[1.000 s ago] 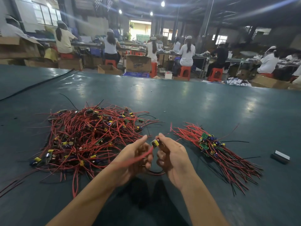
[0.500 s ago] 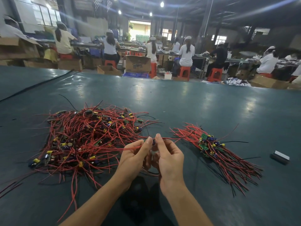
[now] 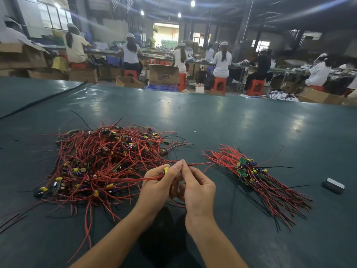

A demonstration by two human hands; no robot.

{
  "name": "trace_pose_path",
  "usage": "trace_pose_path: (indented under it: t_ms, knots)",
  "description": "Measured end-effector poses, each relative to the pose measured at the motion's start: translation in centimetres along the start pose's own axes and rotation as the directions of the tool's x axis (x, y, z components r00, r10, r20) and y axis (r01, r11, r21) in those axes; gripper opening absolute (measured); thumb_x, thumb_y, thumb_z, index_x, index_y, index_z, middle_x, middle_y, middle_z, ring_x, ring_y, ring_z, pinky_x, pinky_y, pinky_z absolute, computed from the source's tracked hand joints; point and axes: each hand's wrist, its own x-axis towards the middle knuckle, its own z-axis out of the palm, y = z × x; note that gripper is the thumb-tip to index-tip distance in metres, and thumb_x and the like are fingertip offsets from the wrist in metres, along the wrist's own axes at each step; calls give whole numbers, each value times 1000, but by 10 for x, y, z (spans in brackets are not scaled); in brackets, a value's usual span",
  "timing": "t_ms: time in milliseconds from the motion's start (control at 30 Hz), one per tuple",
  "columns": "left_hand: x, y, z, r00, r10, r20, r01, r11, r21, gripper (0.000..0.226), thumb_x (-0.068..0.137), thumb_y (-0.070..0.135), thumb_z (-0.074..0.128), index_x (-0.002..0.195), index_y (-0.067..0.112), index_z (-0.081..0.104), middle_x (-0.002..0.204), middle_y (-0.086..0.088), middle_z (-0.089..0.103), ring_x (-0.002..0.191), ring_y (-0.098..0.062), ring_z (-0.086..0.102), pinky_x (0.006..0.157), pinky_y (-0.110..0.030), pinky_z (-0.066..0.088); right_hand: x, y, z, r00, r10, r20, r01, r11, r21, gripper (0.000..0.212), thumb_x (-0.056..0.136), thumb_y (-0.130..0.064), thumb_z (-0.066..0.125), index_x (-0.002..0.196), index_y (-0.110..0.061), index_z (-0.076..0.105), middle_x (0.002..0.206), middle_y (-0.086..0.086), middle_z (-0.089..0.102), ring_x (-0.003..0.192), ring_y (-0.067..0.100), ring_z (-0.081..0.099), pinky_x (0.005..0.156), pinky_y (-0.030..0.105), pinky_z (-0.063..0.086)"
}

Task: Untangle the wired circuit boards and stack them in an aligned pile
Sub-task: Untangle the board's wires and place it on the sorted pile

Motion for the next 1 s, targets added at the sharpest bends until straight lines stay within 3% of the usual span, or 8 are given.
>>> trace_pose_path:
  t_ms: [67, 133, 233, 400, 567, 700, 800, 1000]
  knots:
    - [0, -1, -1, 999, 9, -37, -8, 1000, 26, 30, 82, 39, 66, 57, 21, 70, 55, 4, 63, 52, -7, 62, 51, -17, 49, 2, 0, 0, 999, 20, -33, -20, 1000, 5, 21, 88, -23, 72, 69, -22, 79, 69, 1, 73, 62, 13, 68, 63, 29, 59]
    - [0, -3, -2, 997, 24, -79, -18, 998, 66, 43, 86, 38, 69, 48, 21, 58, 47, 3, 52, 45, -10, 50, 48, -19, 43, 6, -1, -2, 992, 51, -112, -48, 999, 22, 24, 87, -23, 74, 63, -20, 77, 57, -3, 64, 45, 8, 50, 46, 25, 46]
    - [1, -4, -2, 993, 25, -117, -18, 998, 63, 45, 83, 33, 67, 45, 22, 47, 45, -1, 43, 45, -16, 42, 46, -24, 39, 15, -3, -7, 969, 94, -229, -76, 994, 83, 30, 85, -21, 76, 55, -23, 74, 50, -7, 57, 37, 4, 35, 38, 19, 32]
    - [-1, -2, 1, 995, 15, -102, -11, 999, 39, 42, 77, 38, 65, 45, 21, 45, 45, -1, 42, 43, -14, 39, 45, -23, 38, 28, -6, -16, 926, 99, -364, -30, 981, 192, 33, 84, -16, 77, 52, -18, 72, 51, -5, 60, 36, 5, 35, 35, 18, 31]
    - [0, -3, 0, 996, 24, -92, -17, 997, 78, 48, 79, 35, 74, 44, 20, 44, 44, -1, 42, 44, -15, 39, 47, -24, 38, 36, -12, -25, 871, 84, -484, 39, 971, 238, 18, 85, -13, 76, 68, -17, 71, 55, -3, 63, 37, 3, 40, 36, 17, 30]
    - [1, -2, -3, 992, 22, -127, -14, 998, 64, 45, 71, 46, 67, 43, 22, 42, 44, 0, 40, 43, -14, 38, 45, -23, 37, 34, -11, -24, 891, -33, -454, 105, 985, 136, 5, 87, -17, 75, 82, -15, 74, 57, -12, 66, 44, 0, 53, 42, 19, 39]
    - [5, -1, -9, 988, 33, -151, -25, 998, 54, 44, 71, 45, 67, 42, 23, 42, 44, 0, 39, 42, -14, 38, 44, -24, 37, 30, -9, -22, 907, -101, -408, 152, 984, 94, 7, 90, -17, 71, 87, -12, 76, 70, -5, 74, 48, 4, 59, 38, 19, 40]
    - [2, 1, -7, 993, 49, -103, -42, 997, 67, 45, 72, 45, 67, 44, 21, 41, 46, -3, 38, 42, -16, 39, 45, -25, 38, 29, -13, -23, 903, 23, -428, 104, 957, 271, 21, 89, -16, 73, 68, -18, 76, 73, 5, 76, 34, 8, 43, 36, 17, 37]
